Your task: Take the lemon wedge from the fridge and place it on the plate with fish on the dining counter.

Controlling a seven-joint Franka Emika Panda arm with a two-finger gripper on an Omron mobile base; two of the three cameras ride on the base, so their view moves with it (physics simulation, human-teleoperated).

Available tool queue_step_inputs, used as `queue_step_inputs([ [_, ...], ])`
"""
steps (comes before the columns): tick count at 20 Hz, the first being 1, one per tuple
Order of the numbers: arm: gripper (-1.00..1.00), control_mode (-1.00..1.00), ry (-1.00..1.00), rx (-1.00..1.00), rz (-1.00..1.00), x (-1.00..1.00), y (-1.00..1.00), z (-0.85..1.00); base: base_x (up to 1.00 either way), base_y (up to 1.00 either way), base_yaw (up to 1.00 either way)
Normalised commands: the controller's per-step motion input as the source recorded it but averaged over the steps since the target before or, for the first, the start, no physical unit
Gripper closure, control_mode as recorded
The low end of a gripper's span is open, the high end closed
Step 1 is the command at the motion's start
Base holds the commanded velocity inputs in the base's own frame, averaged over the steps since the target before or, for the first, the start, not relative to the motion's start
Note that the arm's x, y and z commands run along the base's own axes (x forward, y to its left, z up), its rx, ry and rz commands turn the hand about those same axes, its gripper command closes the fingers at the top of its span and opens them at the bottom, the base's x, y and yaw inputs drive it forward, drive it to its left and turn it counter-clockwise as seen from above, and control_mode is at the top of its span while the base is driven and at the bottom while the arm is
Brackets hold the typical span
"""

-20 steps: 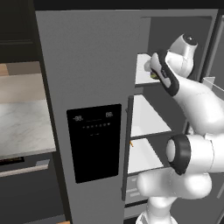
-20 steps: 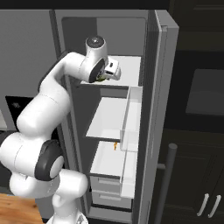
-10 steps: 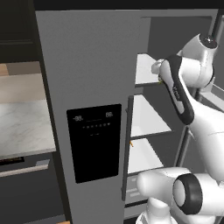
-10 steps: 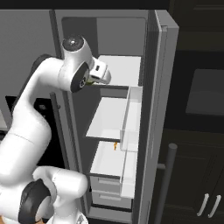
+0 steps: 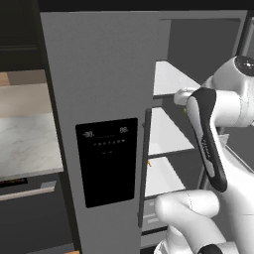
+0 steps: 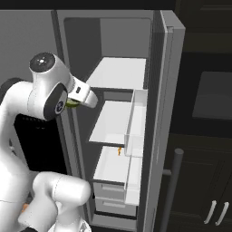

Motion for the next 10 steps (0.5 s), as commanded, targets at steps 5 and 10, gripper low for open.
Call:
queue_step_inputs([
  [5,1.0,-1.0,-0.09,-0.02,0.0,-0.17,0.02,0.0,0.0,0.0,0.0],
  [10,1.0,1.0,0.0,0.0,0.01,-0.15,0.1,0.0,-0.15,0.11,0.03],
])
